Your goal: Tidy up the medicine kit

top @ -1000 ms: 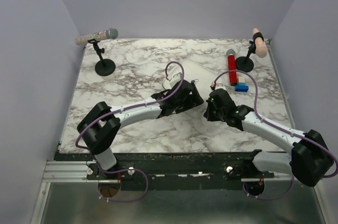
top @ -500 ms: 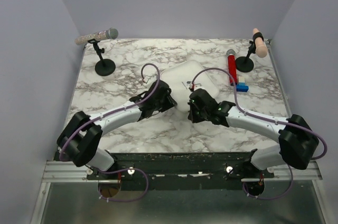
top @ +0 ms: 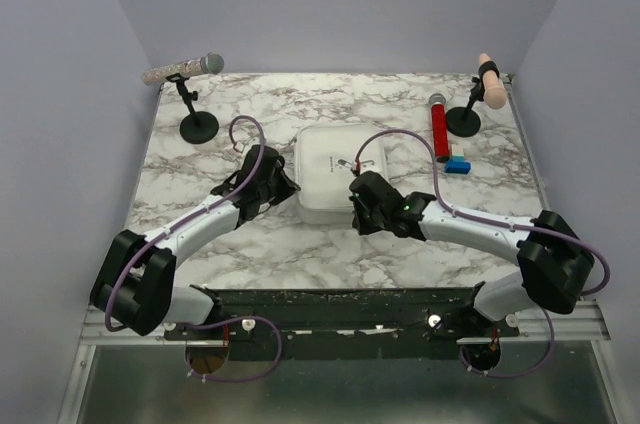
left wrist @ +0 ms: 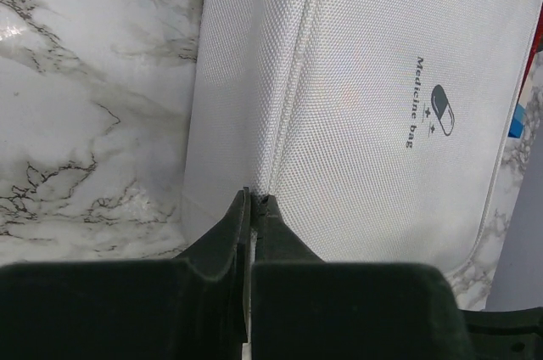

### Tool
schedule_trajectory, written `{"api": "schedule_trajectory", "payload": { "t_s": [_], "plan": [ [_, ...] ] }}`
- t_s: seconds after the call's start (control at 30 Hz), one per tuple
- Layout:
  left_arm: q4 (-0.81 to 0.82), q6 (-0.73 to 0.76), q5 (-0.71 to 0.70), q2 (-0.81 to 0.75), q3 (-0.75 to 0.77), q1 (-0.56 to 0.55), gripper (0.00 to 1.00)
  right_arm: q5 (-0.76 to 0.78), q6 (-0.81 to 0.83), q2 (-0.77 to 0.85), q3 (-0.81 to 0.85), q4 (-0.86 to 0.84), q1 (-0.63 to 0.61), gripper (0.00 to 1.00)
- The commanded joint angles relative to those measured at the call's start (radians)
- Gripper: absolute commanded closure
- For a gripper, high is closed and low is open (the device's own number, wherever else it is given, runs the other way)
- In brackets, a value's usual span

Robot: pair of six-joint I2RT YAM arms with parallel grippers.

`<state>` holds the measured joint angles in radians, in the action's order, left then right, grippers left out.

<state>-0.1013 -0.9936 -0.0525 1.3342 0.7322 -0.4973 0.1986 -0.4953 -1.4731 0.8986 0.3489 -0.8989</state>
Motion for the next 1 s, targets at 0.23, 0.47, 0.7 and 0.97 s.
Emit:
{"api": "schedule_trajectory", "payload": {
  "t_s": [0.23, 0.47, 0.7, 0.97],
  "plan": [
    [-0.106, 0.095, -0.099, 0.102, 0.010, 0.140, 1.00, 0.082, -0.017, 0.146, -0.216, 0.058, 0.156, 0.99],
    [-0.231, 0.179, -0.102, 0.164, 0.273, 0.186, 0.97, 0.015, 0.011, 0.139, -0.175, 0.055, 0.157, 0.99],
    [-0.256, 0.081, -0.033, -0.094, 0.188, 0.117, 0.12, 0.021, 0.029, 0.143, -0.142, 0.064, 0.157, 0.99],
    [-0.074, -0.325, -0.199, -0.170, 0.007, -0.300, 0.01, -0.002, 0.026, 0.132, -0.136, 0.048, 0.157, 0.99]
  ]
}}
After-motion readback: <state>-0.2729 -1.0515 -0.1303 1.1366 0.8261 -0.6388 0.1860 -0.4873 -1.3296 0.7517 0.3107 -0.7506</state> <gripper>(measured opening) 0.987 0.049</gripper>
